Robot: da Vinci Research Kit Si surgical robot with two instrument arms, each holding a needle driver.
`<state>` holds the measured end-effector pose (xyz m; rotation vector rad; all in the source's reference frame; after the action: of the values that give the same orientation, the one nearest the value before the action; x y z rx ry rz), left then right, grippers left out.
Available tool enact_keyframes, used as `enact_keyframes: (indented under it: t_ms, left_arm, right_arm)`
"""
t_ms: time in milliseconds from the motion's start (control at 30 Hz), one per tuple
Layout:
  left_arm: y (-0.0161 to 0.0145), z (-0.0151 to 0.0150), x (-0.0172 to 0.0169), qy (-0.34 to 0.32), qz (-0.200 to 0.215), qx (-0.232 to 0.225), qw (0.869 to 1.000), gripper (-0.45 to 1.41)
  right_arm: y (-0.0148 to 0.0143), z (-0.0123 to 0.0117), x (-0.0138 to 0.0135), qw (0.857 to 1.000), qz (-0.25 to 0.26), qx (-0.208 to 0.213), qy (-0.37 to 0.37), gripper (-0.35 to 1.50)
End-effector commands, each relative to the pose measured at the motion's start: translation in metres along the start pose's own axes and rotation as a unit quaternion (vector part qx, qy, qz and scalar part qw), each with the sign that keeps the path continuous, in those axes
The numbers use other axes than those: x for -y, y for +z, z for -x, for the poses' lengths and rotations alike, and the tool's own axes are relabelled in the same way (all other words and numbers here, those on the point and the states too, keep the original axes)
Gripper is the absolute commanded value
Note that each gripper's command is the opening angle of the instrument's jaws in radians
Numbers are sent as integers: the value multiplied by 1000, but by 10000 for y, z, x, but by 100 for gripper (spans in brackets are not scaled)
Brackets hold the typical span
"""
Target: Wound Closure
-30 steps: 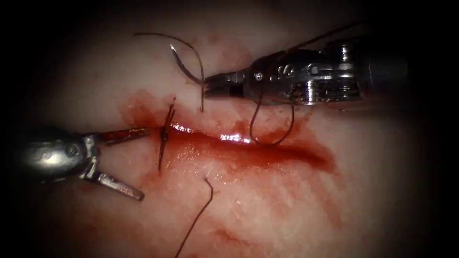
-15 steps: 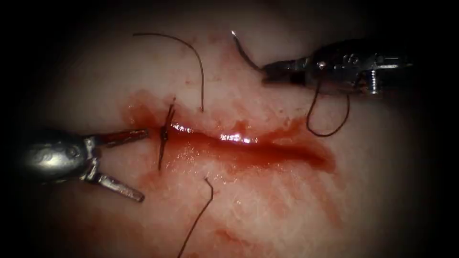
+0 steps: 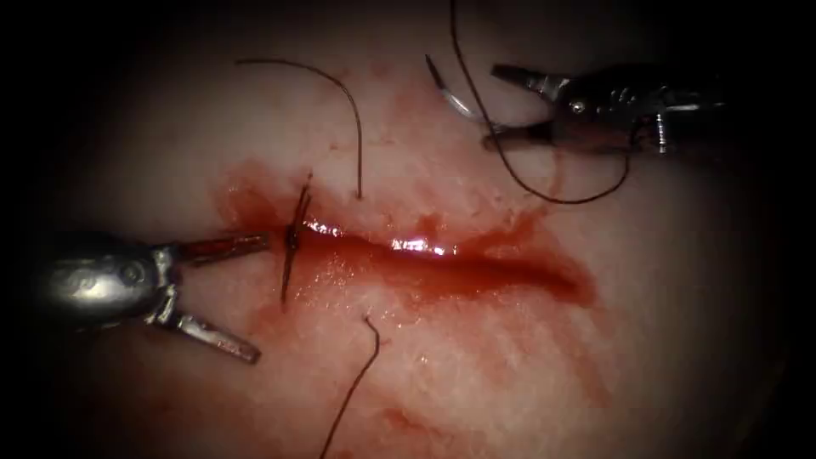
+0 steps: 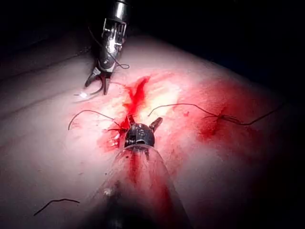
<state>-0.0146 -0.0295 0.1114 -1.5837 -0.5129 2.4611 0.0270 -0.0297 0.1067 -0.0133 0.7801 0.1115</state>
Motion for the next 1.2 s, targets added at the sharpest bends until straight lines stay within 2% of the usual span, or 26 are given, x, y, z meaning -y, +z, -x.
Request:
enact_keyframes:
  t_ms: [33,233,433,600,700,733,767,867,900,1067,1167,1200]
  left_arm:
    - [9,3,-1,0,2,-1,1000,71]
    - [21,6,-4,14,14,-5,1000,71]
    - [40,14,-12,41,32,-11,999,71]
    - [43,17,-14,55,40,-7,998,71]
    - [43,17,-14,62,43,-1,997,71]
    - [42,17,-14,72,42,6,997,71]
    - [42,17,-14,72,42,6,997,71]
    - [42,17,-14,96,41,14,994,71]
    - [42,17,-14,96,41,14,994,71]
    - [47,15,-18,135,39,29,990,71]
    - [55,16,-33,176,39,29,983,71]
    - [55,16,-33,176,39,29,983,71]
  right_arm:
    - [-7,-7,-7,1000,8,-7,10,108]
    - [-60,-14,-31,997,35,-41,55,115]
    - [-102,-8,-34,991,67,-65,96,115]
    - [-119,-5,-27,988,48,-85,122,115]
    - [-131,-4,-14,987,41,-87,132,115]
    - [-141,-4,0,987,20,-88,136,111]
    - [-141,-4,0,987,20,-88,136,111]
    - [-160,-9,33,987,-20,-89,131,98]
    - [-160,-9,33,987,-20,-89,131,98]
    - [-177,-23,75,983,-63,-110,136,88]
    - [-180,-39,107,980,-94,-118,130,83]
    - [-180,-39,107,980,-94,-118,130,83]
